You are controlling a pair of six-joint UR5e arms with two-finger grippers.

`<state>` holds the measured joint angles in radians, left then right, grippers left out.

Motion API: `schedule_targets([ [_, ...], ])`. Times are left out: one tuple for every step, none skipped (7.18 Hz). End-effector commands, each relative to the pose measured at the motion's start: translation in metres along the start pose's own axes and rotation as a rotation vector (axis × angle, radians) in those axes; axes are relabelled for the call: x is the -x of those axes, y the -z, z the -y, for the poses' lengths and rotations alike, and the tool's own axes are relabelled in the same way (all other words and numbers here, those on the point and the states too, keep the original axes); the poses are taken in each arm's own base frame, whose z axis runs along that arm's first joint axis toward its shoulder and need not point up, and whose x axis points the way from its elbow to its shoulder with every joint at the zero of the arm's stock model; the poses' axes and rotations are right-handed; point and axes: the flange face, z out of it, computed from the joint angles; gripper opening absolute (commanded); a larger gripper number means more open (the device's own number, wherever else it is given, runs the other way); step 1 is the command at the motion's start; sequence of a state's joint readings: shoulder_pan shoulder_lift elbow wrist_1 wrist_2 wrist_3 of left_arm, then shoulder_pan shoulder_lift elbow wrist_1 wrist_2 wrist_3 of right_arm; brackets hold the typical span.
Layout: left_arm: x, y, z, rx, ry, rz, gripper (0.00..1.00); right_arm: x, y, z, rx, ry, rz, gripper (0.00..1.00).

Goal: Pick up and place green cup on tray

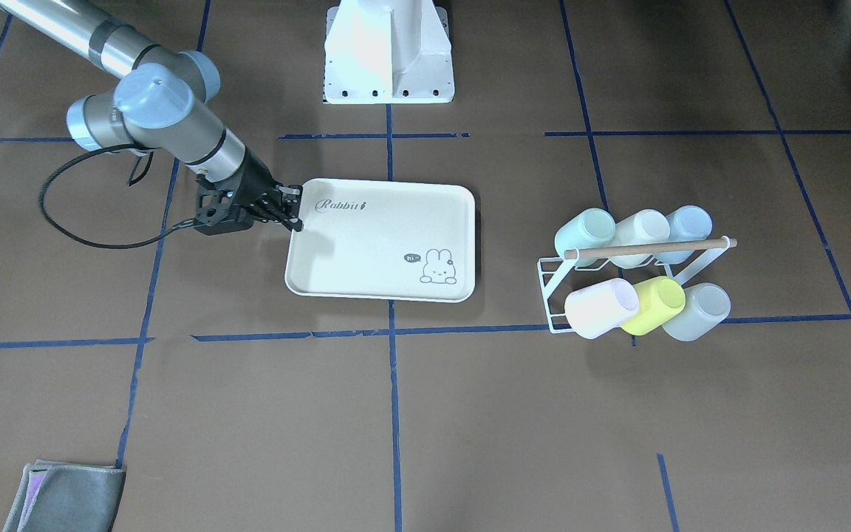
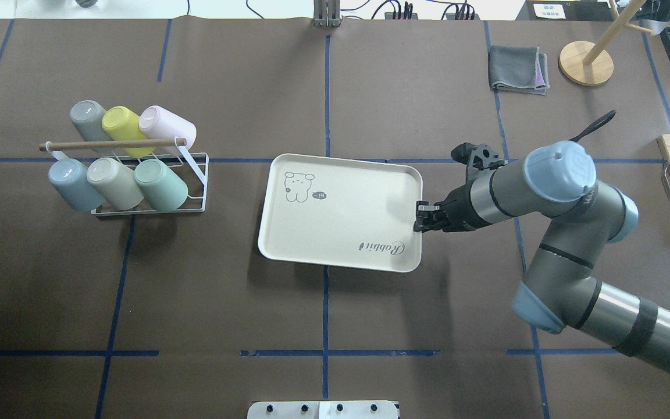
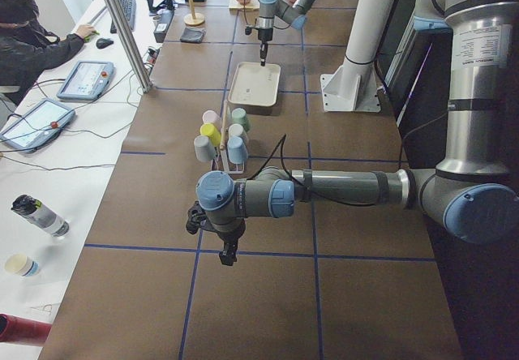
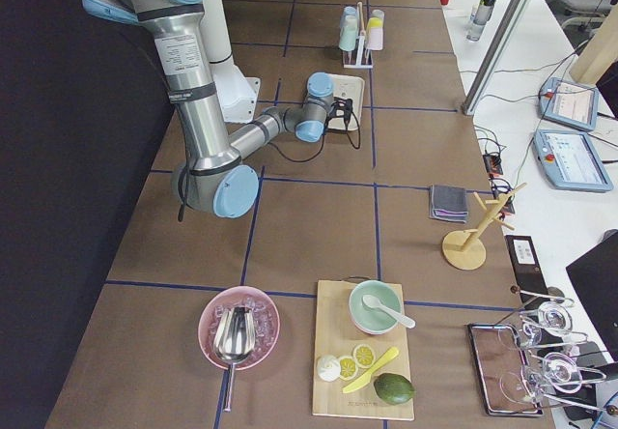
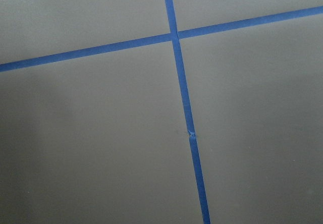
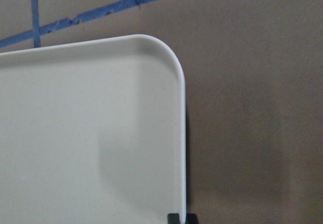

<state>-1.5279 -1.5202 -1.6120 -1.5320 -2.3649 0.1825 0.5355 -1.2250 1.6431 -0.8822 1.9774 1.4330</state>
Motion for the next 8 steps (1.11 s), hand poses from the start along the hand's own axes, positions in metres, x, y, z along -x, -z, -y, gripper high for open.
schedule_targets([
  [0.001, -0.001, 0.0, 0.002, 0.002, -0.001, 1.0, 0.001, -0.012, -0.013, 0.007, 0.013, -0.018, 0.0],
  [0.001, -0.001, 0.0, 0.001, 0.001, -0.001, 1.0, 0.0, -0.013, -0.013, 0.009, 0.022, -0.019, 0.0],
  [0.001, -0.001, 0.0, 0.001, 0.001, 0.001, 1.0, -0.001, -0.013, -0.013, 0.016, 0.054, -0.022, 0.0],
  [0.001, -0.001, 0.0, 0.001, 0.001, -0.001, 1.0, -0.002, -0.011, -0.011, 0.017, 0.086, -0.02, 0.0],
  [0.001, -0.001, 0.0, 0.001, 0.001, -0.001, 1.0, -0.003, -0.009, -0.007, 0.014, 0.085, -0.018, 0.0],
  [0.001, -0.001, 0.0, 0.001, 0.001, -0.001, 1.0, -0.004, -0.008, -0.007, 0.014, 0.084, -0.018, 0.06],
  [0.001, -0.001, 0.0, 0.001, 0.001, -0.001, 1.0, -0.001, -0.005, -0.006, 0.004, 0.083, -0.013, 0.71],
  [0.001, -0.001, 0.0, 0.001, 0.001, -0.001, 1.0, -0.003, 0.007, 0.007, -0.014, 0.07, -0.009, 1.0],
])
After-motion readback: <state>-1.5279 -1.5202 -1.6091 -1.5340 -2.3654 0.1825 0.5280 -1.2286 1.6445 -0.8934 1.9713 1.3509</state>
